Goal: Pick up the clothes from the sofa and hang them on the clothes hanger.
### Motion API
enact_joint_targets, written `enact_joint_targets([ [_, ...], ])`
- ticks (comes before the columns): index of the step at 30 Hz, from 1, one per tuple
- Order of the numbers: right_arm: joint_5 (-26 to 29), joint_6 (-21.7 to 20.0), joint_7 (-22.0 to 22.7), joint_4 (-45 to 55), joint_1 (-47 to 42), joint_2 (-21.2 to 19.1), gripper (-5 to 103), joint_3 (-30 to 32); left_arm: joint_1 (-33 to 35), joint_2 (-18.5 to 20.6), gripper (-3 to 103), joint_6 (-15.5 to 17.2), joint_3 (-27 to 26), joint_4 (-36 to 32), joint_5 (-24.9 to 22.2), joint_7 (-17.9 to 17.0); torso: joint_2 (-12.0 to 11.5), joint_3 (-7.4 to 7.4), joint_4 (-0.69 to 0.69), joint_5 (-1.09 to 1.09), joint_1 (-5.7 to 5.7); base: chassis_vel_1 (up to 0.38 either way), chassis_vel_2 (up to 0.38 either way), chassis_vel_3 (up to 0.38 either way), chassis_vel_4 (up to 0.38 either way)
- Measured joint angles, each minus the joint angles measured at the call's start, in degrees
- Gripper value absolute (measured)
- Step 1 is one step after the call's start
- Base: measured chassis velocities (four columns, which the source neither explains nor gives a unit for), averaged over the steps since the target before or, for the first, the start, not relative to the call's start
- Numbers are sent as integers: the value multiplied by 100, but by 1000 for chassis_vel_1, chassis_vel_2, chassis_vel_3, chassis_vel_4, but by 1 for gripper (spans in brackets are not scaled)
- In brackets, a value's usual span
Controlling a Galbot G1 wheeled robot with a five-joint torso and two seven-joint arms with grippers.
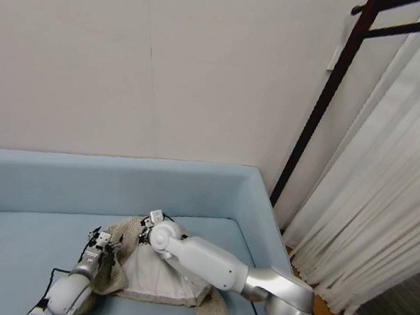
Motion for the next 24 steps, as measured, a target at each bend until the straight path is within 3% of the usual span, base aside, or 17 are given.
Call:
enact_joint_targets([
  [3, -425, 305, 27, -657, -185, 223, 2, 216, -43, -5, 100, 0, 54, 8, 11, -2, -1, 0, -2, 0, 0, 0, 0, 0, 0],
  [7, -557, 229, -203, -593, -405, 85, -2, 249, -58, -8, 100, 7, 81, 15, 17, 0, -1, 0, -1, 3, 1, 0, 0, 0, 0],
  [8, -573, 144, -319, -489, -469, -23, 8, 245, -58, -10, 100, 10, 86, 25, 18, -1, -1, 0, -1, 2, 1, 0, 0, 0, 0],
  [10, -584, 19, -501, -321, -562, -197, 8, 226, -63, -12, 100, 12, 102, 48, 19, 0, -1, 0, -2, 2, 0, 0, 0, 0, 0],
  [11, -589, -33, -590, -201, -632, -322, 18, 216, -80, -12, 100, 17, 122, 84, 17, 13, -1, 0, -1, 2, 0, 0, 0, 0, 0],
  [13, -595, -61, -626, -63, -721, -478, 18, 229, -138, 8, 100, 64, 153, 160, -57, 103, -1, 0, -1, 2, 0, 0, 0, 0, 0],
  [14, -597, -66, -636, -12, -749, -535, 28, 254, -178, 36, 100, 113, 167, 197, -150, 182, -1, 0, -1, 1, 0, 0, 0, 0, 0],
  [16, -594, -67, -646, 60, -774, -605, 28, 309, -245, 93, 100, 188, 178, 236, -332, 332, -1, 0, -1, 1, 0, 0, 0, 0, 0],
  [17, -556, -67, -662, 156, -786, -679, 39, 390, -360, 196, 100, 266, 186, 294, -644, 617, -1, 0, 0, 2, 0, 0, 0, 0, 0],
  [19, -526, -65, -668, 221, -788, -723, 39, 440, -428, 259, 100, 281, 183, 338, -815, 790, -1, 0, -1, 2, 1, 0, 0, 0, 0],
  [20, -503, -55, -688, 337, -789, -782, 51, 494, -559, 375, 100, 281, 146, 433, -1133, 1252, -1, 0, -1, 1, 0, 0, 0, 0, 0],
  [22, -470, -44, -743, 498, -762, -867, 51, 533, -682, 525, 100, 236, -46, 574, -1295, 1940, -2, 0, -4, 2, 1, 0, 0, 0, 0],
  [23, -431, -44, -768, 574, -713, -881, 61, 531, -687, 608, 100, 183, -202, 612, -1295, 2331, -1, 0, -3, 2, 1, 0, 0, 0, 0],
  [24, -431, -44, -768, 574, -713, -881, 61, 531, -687, 608, 100, 183, -202, 612, -1295, 2331, -1, 0, -3, 2, 1, 0, 0, 0, 0],
])
